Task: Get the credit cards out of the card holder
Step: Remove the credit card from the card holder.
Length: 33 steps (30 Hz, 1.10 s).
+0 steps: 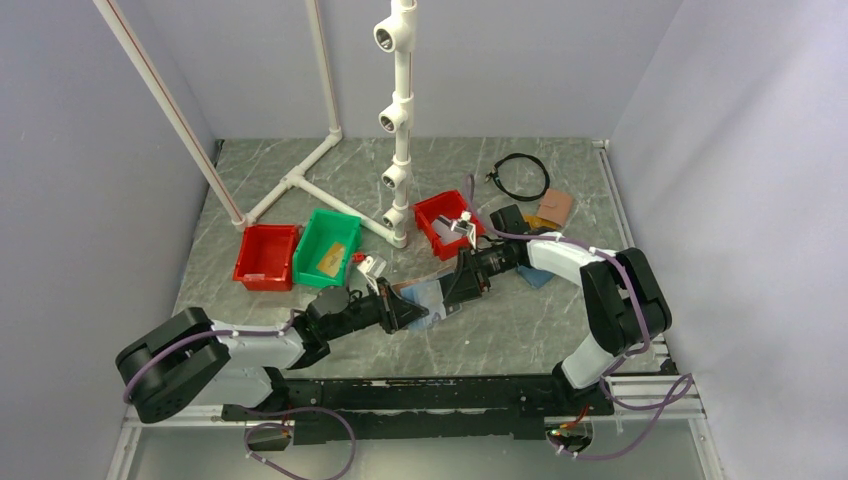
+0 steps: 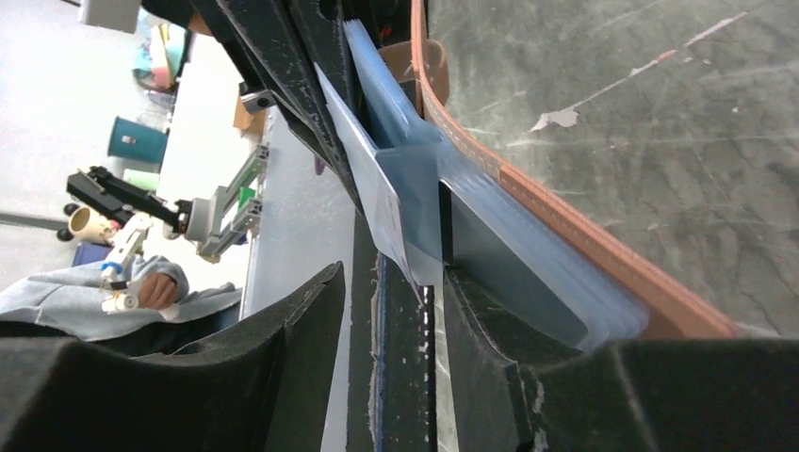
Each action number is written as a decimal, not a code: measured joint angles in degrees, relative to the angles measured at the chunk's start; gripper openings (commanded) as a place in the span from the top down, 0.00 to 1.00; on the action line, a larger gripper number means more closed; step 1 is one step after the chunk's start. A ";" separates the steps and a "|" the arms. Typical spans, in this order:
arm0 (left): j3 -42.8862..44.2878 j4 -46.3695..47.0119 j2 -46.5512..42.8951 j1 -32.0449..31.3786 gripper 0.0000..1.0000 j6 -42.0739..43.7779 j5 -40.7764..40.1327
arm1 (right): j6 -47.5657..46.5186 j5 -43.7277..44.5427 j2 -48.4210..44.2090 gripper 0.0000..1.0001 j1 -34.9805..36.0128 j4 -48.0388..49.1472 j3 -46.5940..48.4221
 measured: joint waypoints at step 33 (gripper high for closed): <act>-4.68 -0.26 -9.40 3.69 1.00 -3.89 0.31 | -2.21 -3.28 0.13 1.00 -0.66 -1.09 0.59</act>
